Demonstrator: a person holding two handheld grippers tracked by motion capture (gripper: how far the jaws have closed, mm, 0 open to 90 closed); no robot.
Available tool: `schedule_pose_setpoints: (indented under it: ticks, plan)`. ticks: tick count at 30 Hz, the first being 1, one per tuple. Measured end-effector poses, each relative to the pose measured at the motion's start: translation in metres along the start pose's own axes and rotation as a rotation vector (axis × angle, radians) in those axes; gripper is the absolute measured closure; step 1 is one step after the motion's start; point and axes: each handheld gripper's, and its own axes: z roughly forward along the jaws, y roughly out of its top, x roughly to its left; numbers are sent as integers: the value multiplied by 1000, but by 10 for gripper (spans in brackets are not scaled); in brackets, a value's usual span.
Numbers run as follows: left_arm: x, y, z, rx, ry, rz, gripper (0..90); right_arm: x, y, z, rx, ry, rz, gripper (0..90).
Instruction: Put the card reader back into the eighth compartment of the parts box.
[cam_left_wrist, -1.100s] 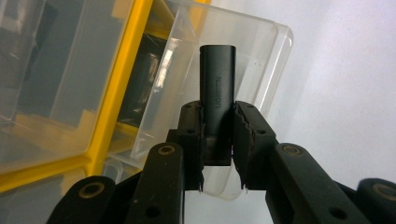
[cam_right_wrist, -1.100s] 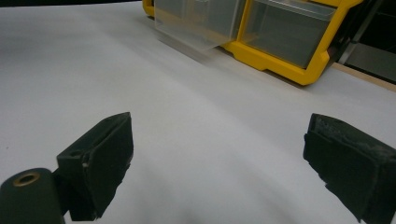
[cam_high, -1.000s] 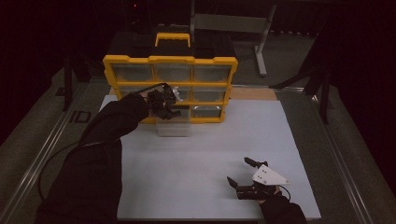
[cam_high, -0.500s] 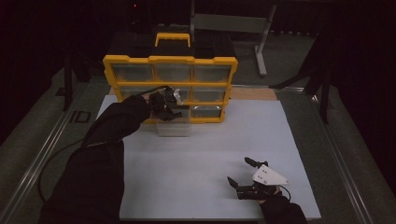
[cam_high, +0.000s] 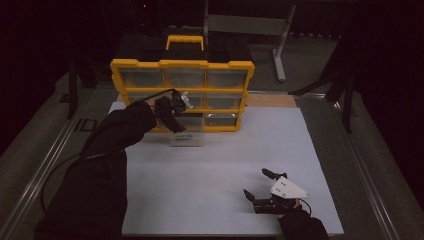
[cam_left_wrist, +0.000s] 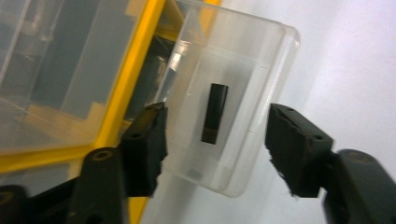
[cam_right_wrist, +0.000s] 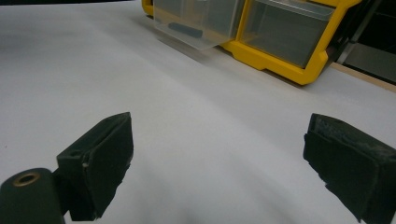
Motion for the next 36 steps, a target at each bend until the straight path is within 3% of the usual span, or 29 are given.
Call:
schedule_pose_setpoints:
  ticks: [7,13,21,24,25,29,31,32,36]
  plan:
    - [-2,-5,-8,-28,-24,-35,246,0,0,0,0,0,0,86]
    - [-4,-9,-14,-46,-48,-41,101,0,0,0,0,-1,0,86]
    - [-11,-20,-18,-79,-75,-48,8,0,0,0,-1,-1,2,86]
    - [-13,-24,-18,-94,-73,-75,3,0,0,0,0,1,1,86]
    - [-13,-26,-18,-97,-90,-82,3,0,0,0,0,1,2,86]
    - [-17,-33,-17,-98,-77,-75,3,0,0,0,1,1,2,86]
    - [-19,-36,-15,-93,-101,-93,3,0,0,0,-1,0,1,86]
    - [-20,-38,-14,-95,-90,-95,2,0,0,0,-1,0,2,86]
    - [-23,-45,-12,-99,-109,-110,2,0,0,0,1,1,4,86]
